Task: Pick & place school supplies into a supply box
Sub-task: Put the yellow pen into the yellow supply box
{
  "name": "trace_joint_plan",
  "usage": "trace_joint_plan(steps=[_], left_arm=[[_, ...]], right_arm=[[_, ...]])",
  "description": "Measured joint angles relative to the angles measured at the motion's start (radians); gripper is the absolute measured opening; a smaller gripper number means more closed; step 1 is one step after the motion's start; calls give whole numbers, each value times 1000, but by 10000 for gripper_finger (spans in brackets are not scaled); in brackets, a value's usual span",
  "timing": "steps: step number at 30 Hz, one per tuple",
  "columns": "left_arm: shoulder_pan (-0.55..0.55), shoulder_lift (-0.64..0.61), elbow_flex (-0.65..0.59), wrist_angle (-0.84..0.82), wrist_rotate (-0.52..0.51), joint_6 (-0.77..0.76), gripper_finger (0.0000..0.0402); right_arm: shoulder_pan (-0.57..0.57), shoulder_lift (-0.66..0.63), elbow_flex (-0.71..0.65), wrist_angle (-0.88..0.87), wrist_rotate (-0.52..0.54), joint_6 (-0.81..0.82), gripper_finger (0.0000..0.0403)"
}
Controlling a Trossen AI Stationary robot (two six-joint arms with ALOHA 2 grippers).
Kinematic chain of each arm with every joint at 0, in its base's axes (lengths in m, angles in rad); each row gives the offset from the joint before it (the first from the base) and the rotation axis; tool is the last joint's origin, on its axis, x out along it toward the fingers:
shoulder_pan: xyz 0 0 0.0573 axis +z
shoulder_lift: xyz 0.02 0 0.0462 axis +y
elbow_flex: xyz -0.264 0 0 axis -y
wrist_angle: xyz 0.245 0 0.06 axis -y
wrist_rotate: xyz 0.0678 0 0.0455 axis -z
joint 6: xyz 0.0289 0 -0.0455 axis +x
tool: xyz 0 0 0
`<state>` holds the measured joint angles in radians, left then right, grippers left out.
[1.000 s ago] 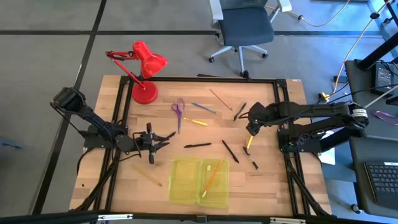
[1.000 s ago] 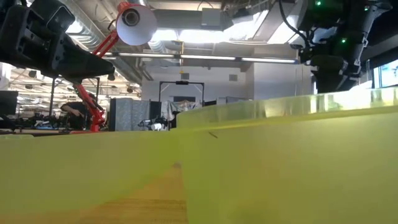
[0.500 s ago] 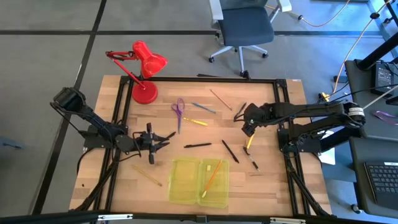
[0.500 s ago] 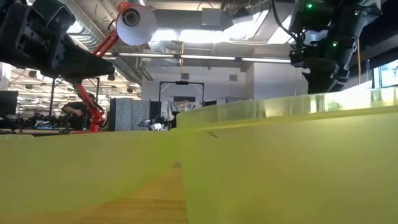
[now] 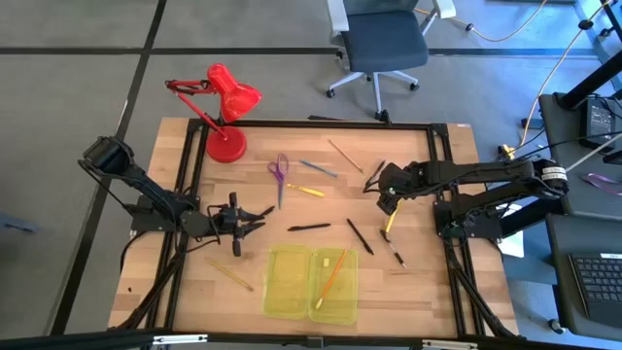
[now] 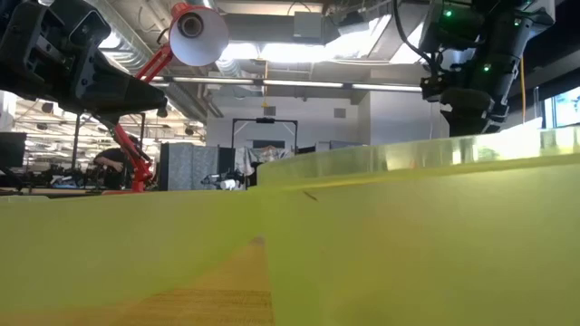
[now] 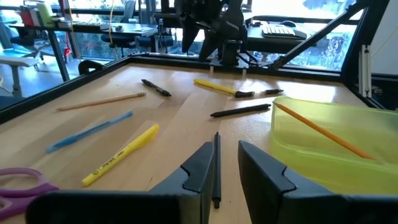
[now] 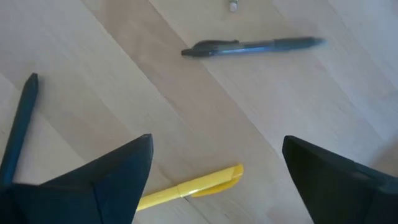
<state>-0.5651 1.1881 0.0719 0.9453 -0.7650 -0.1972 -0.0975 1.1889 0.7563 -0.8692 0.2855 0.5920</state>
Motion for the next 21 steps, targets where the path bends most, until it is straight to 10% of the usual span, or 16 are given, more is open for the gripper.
trace_joint_plan(steps=[21], left_arm=[[0,0,0,-8,0,27,72]], right_arm=[[5,166,-10,-73,-20,348,360]])
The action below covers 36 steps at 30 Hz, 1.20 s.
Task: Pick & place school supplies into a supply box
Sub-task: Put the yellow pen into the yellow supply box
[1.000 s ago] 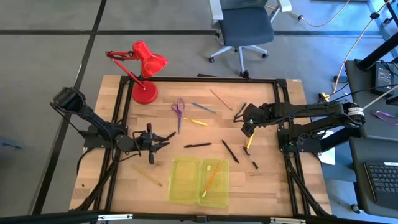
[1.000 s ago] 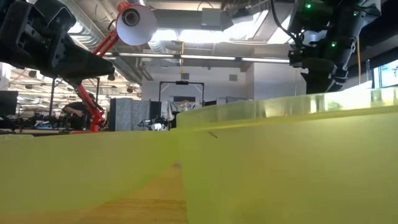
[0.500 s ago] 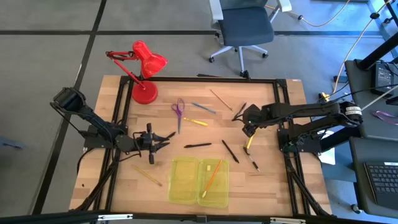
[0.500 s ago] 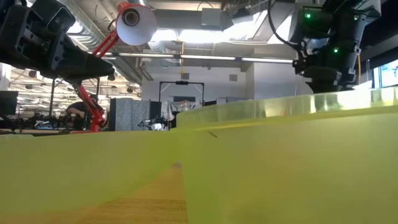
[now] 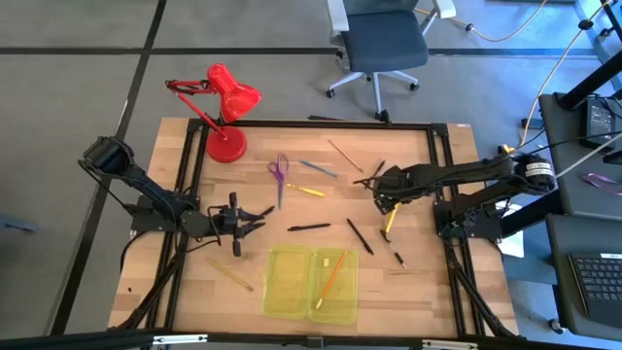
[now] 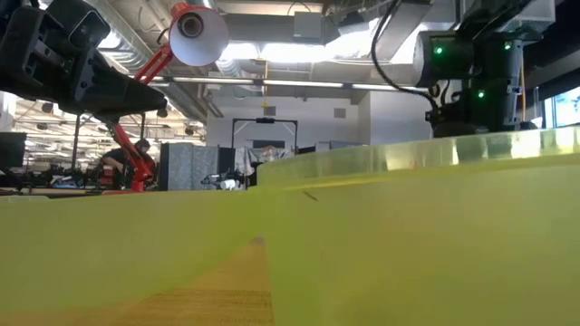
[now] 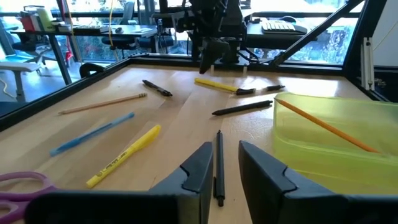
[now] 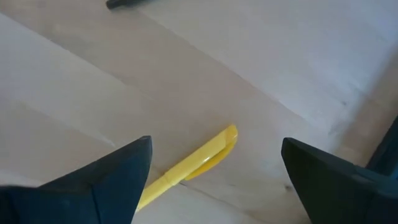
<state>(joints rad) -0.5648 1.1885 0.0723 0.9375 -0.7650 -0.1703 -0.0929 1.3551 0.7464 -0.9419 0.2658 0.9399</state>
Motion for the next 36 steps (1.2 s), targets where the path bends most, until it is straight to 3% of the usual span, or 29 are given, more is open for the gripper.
trace_joint_plan(steps=[8,21,36], left_arm=[[0,0,0,0,-1,0,68],[0,0,0,1,8,1,74],[0,0,0,0,8,1,79]], right_arm=[[0,79,0,12,-33,7,360],[0,89,0,16,-67,182,360],[57,85,0,59,-162,157,360]])
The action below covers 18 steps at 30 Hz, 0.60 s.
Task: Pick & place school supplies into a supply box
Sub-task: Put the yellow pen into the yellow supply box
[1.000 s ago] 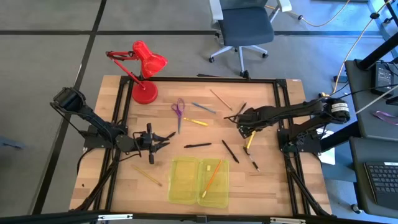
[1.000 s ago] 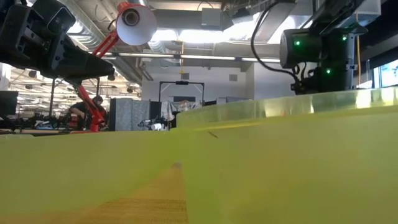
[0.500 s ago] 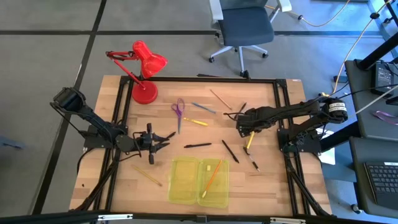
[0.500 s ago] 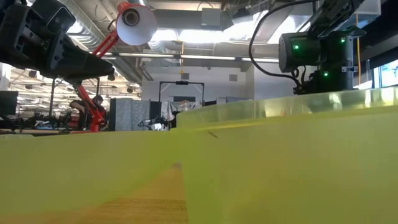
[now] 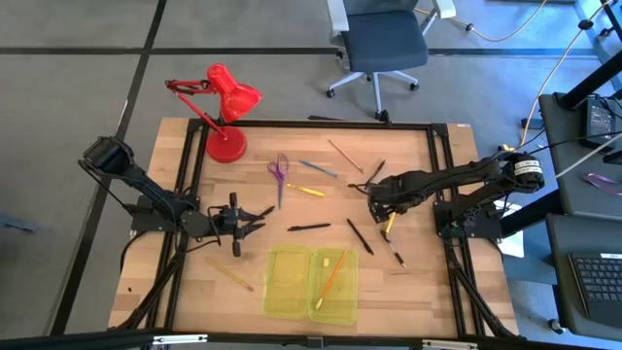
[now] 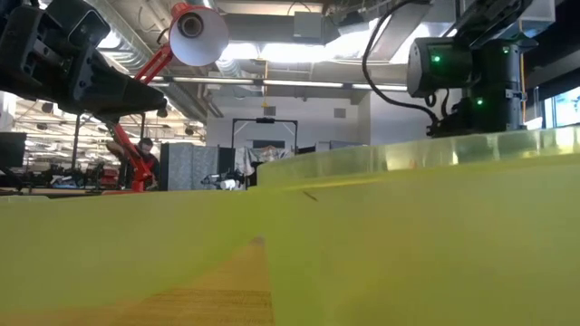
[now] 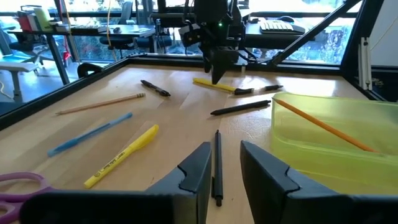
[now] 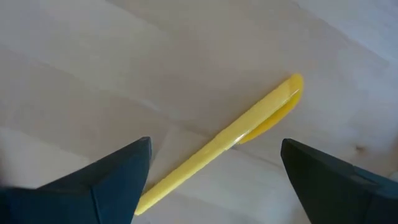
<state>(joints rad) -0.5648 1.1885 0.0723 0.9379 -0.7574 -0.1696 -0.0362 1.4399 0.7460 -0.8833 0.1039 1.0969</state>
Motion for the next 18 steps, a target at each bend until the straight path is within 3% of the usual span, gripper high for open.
trace_joint_plan(steps=[8,18], left_arm=[[0,0,0,0,0,0,81],[0,0,0,0,0,0,83]], right_arm=[[2,7,0,10,79,195,360],[-1,97,0,7,87,258,356]])
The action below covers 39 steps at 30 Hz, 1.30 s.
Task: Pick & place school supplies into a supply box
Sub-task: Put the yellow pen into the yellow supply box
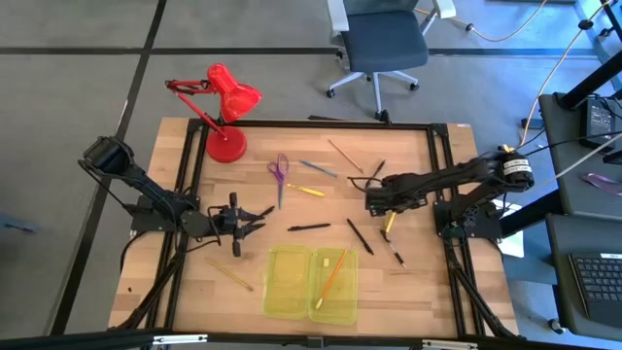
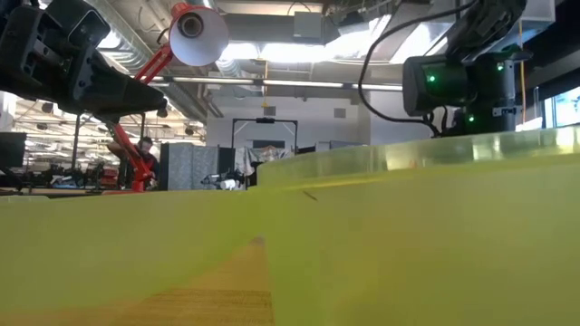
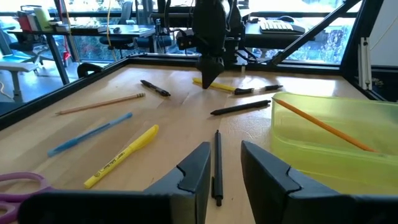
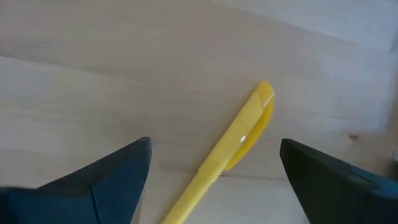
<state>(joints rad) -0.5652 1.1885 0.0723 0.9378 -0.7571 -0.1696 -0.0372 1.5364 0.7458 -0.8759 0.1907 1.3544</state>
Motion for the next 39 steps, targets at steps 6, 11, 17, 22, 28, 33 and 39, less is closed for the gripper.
trace_joint_plan(steps=[6,11,17,22,28,33,39], left_arm=[[0,0,0,0,29,0,88],[0,0,0,0,67,0,86],[0,0,0,0,79,0,89],[0,0,0,0,79,0,89],[0,0,0,0,79,0,88],[0,0,0,0,78,0,92],[0,0,0,0,78,0,90]], right_arm=[[-23,29,4,17,-14,0,324],[-31,30,2,44,-42,-2,295],[-31,31,2,61,-54,-2,262],[-31,31,1,75,-55,-20,233],[-31,32,1,97,-58,-80,187],[-31,33,1,107,-57,-85,145],[-30,33,1,111,-40,-129,100]])
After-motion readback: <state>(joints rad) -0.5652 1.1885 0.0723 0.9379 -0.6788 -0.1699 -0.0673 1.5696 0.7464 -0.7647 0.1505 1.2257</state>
